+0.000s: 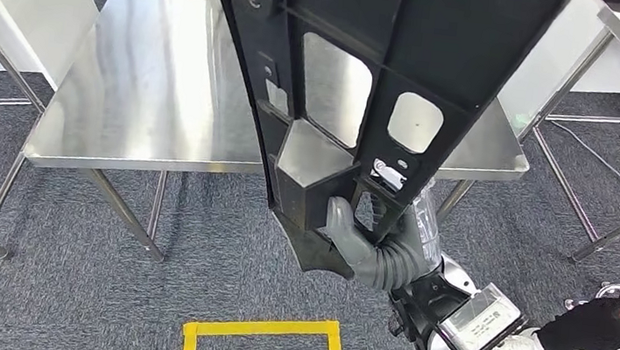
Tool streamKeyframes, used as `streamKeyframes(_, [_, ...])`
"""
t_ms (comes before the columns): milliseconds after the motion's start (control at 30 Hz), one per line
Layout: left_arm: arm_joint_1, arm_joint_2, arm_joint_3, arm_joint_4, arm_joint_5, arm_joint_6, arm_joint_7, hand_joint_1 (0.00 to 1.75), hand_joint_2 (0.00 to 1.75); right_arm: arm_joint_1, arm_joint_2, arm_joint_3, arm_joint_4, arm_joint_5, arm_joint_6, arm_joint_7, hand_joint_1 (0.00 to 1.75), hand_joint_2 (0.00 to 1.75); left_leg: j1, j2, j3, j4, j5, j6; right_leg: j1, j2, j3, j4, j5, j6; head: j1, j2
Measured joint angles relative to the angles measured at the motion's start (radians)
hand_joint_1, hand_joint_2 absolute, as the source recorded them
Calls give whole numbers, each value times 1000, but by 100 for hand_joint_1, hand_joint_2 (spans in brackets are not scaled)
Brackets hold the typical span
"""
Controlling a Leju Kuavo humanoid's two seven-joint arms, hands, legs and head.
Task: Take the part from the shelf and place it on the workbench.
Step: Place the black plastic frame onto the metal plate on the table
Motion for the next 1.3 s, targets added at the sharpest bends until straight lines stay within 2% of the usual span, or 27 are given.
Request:
streamKeyframes(67, [-1, 0, 0, 0, -1, 0, 2, 0, 175, -4, 3, 0, 0, 0, 1, 0, 175, 175, 3, 3, -24, 53, -29, -12, -9, 0, 13, -5, -6, -15, -2, 0])
streamKeyframes(100, [-1, 0, 0, 0, -1, 1, 2, 0, 175, -5, 5, 0, 1, 0, 1, 0, 175, 175, 6, 5, -56, 112, -53, -18, -10, -1, 19, -5, -10, -21, -2, 0])
streamKeyframes(167, [0, 0, 0, 0, -2, 2, 3, 0, 175, -7, 6, 1, 3, 0, 1, 0, 175, 175, 11, 6, -139, 248, -95, -26, -9, -2, 30, -5, -20, -30, -3, 0])
streamKeyframes(200, [0, 0, 0, 0, -2, 3, 3, 0, 175, -6, 6, 1, 4, 0, 1, 0, 175, 175, 13, 7, -171, 287, -94, -28, -9, -1, 35, -5, -25, -31, -4, 0])
streamKeyframes(233, [1, 0, 0, 0, -2, 3, 4, 0, 175, -6, 7, 1, 6, 0, 2, 0, 175, 175, 15, 7, -184, 287, -73, -29, -9, 0, 43, -5, -31, -30, -4, 0])
streamKeyframes(267, [1, 0, 0, 0, -2, 3, 4, 0, 175, -6, 8, 1, 7, 0, 2, 0, 175, 175, 16, 8, -176, 248, -33, -28, -10, 2, 52, -5, -38, -27, -4, 0])
streamKeyframes(300, [1, 1, 0, 0, -2, 3, 4, 0, 175, -6, 9, 1, 7, 0, 2, 0, 175, 175, 17, 10, -153, 181, 15, -25, -10, 3, 63, -5, -46, -24, -4, 0])
streamKeyframes(333, [1, 1, 0, 0, -2, 3, 4, 0, 175, -7, 10, 2, 8, 0, 2, 0, 175, 175, 15, 11, -124, 114, 49, -22, -8, 4, 72, -5, -54, -18, -3, 0])
streamKeyframes(367, [0, 1, 0, 0, -2, 3, 4, 0, 175, -8, 11, 2, 8, 0, 2, 0, 175, 175, 13, 11, -98, 61, 67, -18, -6, 5, 76, -6, -62, -12, -4, 0])
streamKeyframes(433, [-2, 1, 0, 0, -1, 3, 4, 0, 175, -9, 12, 2, 8, 0, 2, 0, 175, 175, 7, 11, -74, 18, 62, -7, 0, 5, 81, -7, -69, 1, -4, 0])
streamKeyframes(533, [-1, 1, 1, 0, -2, 4, 4, 0, 175, -10, 12, 1, 8, 0, 2, 0, 175, 175, 9, 8, -55, 5, 57, 14, 1, 3, 88, 12, -75, 15, -3, 0])
streamKeyframes(567, [-1, 1, 1, 0, -2, 5, 4, 0, 175, -12, 12, 1, 8, 0, 2, 0, 175, 175, 10, 7, -46, 2, 55, 20, 1, 2, 72, 43, -86, 16, -2, 0])
streamKeyframes(600, [-1, 1, 1, 0, -2, 5, 4, 0, 175, -12, 11, 1, 8, 0, 2, 0, 175, 175, 11, 7, -39, -1, 53, 25, 1, 1, 38, 99, -103, 14, -1, 0])
streamKeyframes(667, [-2, 0, 1, 0, -2, 6, 4, 0, 175, -12, 11, 1, 8, 0, 2, -1, 175, 175, 9, 7, -33, -1, 44, 31, 1, 1, -53, 236, -142, 9, 0, 0])
streamKeyframes(700, [-1, 0, 1, 0, -2, 6, 4, 0, 175, -10, 10, 1, 9, 0, 2, -1, 175, 175, 7, 6, -29, -1, 39, 33, 1, 1, -90, 280, -153, 10, 1, 0])
streamKeyframes(733, [-1, -1, 1, 0, -2, 6, 4, 0, 175, -9, 10, 1, 10, 0, 2, -1, 175, 175, 6, 5, -22, -1, 33, 33, 1, 1, -109, 285, -146, 14, 1, 0])
streamKeyframes(767, [-1, -1, 1, 0, -2, 6, 4, 0, 175, -9, 10, 1, 10, 0, 2, -1, 175, 175, 6, 3, -12, -1, 26, 33, 1, 1, -107, 251, -120, 21, 1, 0])
streamKeyframes(833, [-1, -1, 1, 0, -2, 6, 4, 0, 175, -9, 10, 1, 10, 0, 2, -1, 175, 175, 5, 0, 10, -1, 9, 29, 3, 0, -63, 111, -36, 33, 1, 0])
streamKeyframes(900, [-1, -1, 1, -1, -2, 6, 4, 0, 175, -9, 9, 1, 12, 0, 2, -1, 175, 175, 4, -1, 24, -2, -6, 19, 9, -3, -28, 18, 3, 16, 1, 0])
streamKeyframes(967, [-1, -2, 1, -1, -3, 5, 5, 0, 175, -10, 9, 0, 13, 0, 2, 0, 175, 175, 1, 0, 31, 2, -13, 9, 13, -4, -19, 4, 2, -9, 0, 0])
streamKeyframes(1033, [-1, -1, 1, -1, -4, 5, 5, 0, 175, -10, 10, 0, 13, -1, 2, 0, 175, 175, 1, 3, 23, 26, -15, 2, 5, -1, -5, 0, 8, -20, 0, 0])
streamKeyframes(1067, [-2, -1, 1, -1, -4, 5, 5, 0, 175, -10, 10, 0, 13, -1, 2, 0, 175, 175, 2, 5, 6, 57, -20, -3, 1, -1, 4, -3, 5, -26, -1, 0])
streamKeyframes(1133, [-3, -1, 1, -1, -4, 5, 4, 0, 175, -11, 11, 0, 13, -1, 2, -1, 175, 175, 7, 7, -61, 168, -54, -15, -2, -2, 18, -6, -4, -38, -4, 0])
streamKeyframes(1200, [-1, -1, 1, -1, -4, 5, 4, 0, 175, -10, 11, 1, 14, -1, 2, -1, 175, 175, 12, 7, -139, 267, -98, -26, -1, 0, 29, -5, -16, -44, -5, 0])
streamKeyframes(1233, [0, -1, 0, -1, -4, 5, 4, 0, 175, -10, 11, 1, 15, -1, 2, -1, 175, 175, 14, 8, -162, 279, -99, -29, 0, 1, 35, -5, -22, -43, -5, 0])
streamKeyframes(1267, [1, 0, 0, -1, -5, 5, 4, 0, 175, -9, 11, 1, 15, -1, 2, -1, 175, 175, 15, 9, -167, 256, -77, -29, 0, 3, 44, -5, -29, -42, -5, 0])
streamKeyframes(1300, [1, 0, 0, -1, -5, 5, 4, 0, 175, -9, 11, 1, 15, -1, 2, -1, 175, 175, 16, 10, -153, 200, -33, -28, 0, 4, 55, -6, -37, -39, -5, 0])
